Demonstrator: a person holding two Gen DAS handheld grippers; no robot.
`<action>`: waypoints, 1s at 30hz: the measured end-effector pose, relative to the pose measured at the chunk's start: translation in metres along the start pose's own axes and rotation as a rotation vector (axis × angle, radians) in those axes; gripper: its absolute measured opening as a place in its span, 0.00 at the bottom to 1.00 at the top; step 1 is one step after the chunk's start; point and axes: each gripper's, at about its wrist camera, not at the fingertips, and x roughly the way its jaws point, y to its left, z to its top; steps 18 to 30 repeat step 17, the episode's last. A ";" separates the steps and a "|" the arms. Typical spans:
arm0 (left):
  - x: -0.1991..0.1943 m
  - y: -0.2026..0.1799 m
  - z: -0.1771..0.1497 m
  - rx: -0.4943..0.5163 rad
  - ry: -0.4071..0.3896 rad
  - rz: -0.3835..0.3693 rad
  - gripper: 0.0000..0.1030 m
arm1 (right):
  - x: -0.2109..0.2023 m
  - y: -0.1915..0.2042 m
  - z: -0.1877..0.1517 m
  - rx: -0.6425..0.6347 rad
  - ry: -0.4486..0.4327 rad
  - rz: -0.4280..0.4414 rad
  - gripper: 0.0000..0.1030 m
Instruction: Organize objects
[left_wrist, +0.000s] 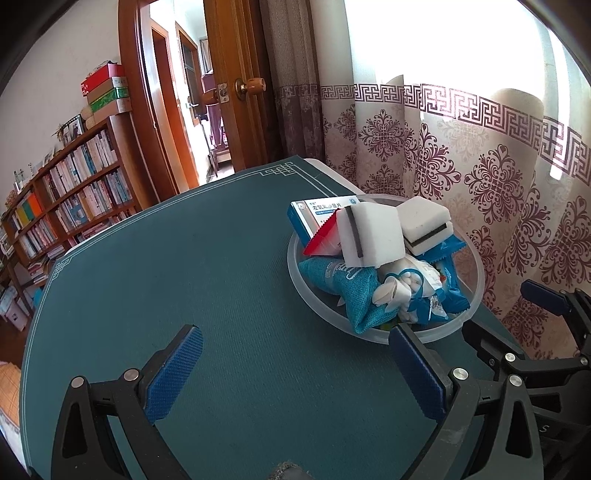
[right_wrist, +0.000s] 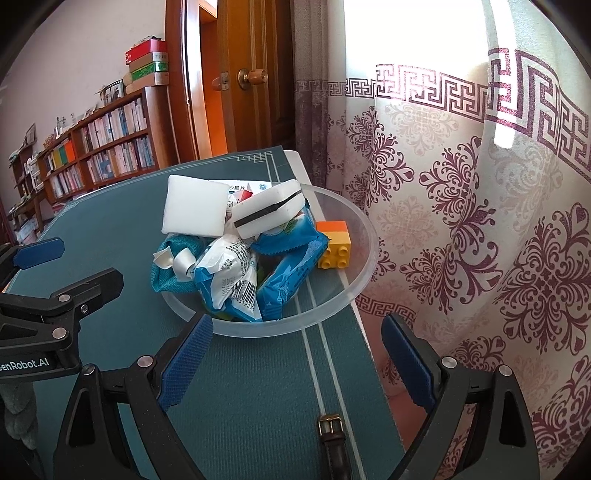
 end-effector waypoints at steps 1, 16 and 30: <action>0.000 0.000 0.000 -0.001 0.001 0.000 1.00 | 0.000 0.000 0.000 -0.001 -0.001 -0.002 0.91; 0.005 0.003 -0.002 0.002 0.004 0.026 1.00 | 0.001 0.000 -0.001 0.002 0.005 0.000 0.91; 0.006 0.004 -0.003 -0.001 0.010 0.028 1.00 | 0.002 0.000 -0.001 0.002 0.006 0.000 0.91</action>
